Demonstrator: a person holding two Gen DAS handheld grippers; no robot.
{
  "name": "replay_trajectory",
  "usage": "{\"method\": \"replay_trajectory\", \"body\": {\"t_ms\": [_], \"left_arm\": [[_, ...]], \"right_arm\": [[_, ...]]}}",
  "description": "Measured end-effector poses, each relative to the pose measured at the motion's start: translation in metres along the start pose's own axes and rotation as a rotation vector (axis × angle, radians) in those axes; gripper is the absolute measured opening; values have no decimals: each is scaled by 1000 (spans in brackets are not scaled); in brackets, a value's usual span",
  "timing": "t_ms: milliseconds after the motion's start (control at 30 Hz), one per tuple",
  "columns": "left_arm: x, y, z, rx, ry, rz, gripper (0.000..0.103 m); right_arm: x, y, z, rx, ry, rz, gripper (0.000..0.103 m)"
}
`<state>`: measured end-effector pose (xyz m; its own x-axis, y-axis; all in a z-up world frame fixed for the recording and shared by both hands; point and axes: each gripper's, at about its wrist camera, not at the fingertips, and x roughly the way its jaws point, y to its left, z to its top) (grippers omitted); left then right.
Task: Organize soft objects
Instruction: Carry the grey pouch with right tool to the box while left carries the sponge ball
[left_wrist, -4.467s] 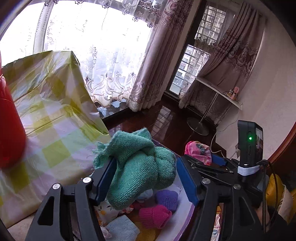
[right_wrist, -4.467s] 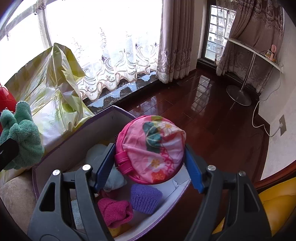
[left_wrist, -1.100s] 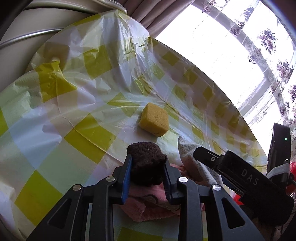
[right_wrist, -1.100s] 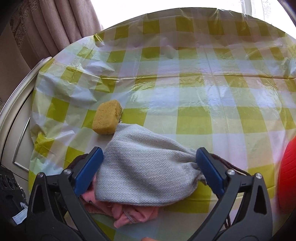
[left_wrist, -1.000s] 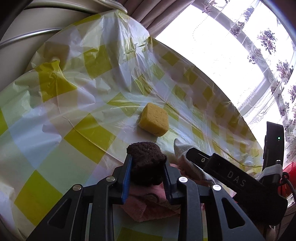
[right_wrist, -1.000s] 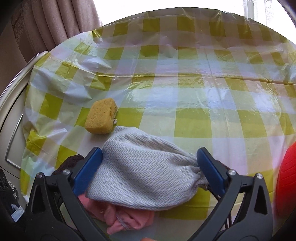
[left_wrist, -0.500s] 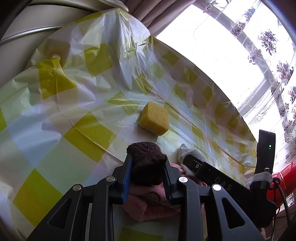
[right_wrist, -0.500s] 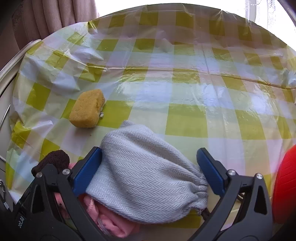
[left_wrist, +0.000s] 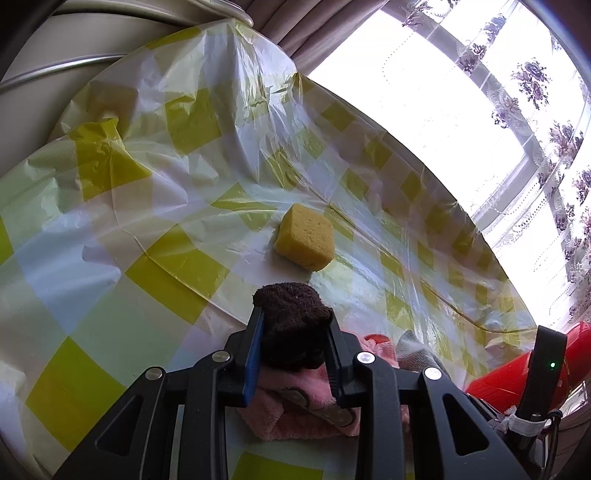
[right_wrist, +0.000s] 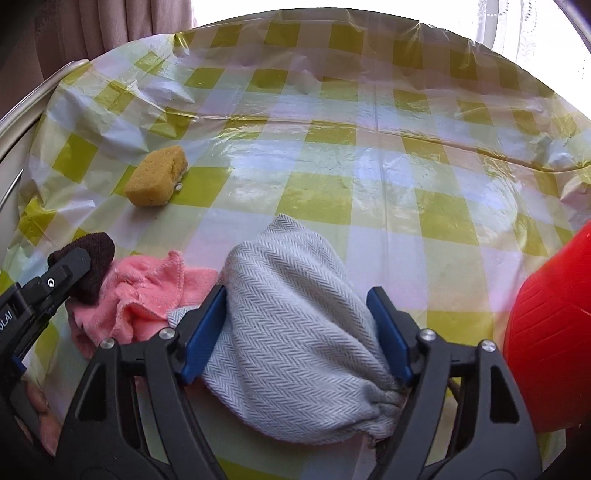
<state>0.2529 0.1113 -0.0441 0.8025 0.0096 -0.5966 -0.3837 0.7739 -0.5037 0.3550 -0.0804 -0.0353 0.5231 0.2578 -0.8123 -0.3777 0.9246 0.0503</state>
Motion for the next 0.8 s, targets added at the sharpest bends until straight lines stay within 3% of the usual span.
{"method": "replay_trajectory", "body": {"t_ms": [333, 800], "left_arm": [[-17, -12, -2, 58, -67, -26, 31], [-53, -41, -10, 166, -143, -27, 31]], "right_arm": [[-26, -7, -29, -8, -39, -44, 64], [-82, -11, -58, -6, -100, -8, 59]]}}
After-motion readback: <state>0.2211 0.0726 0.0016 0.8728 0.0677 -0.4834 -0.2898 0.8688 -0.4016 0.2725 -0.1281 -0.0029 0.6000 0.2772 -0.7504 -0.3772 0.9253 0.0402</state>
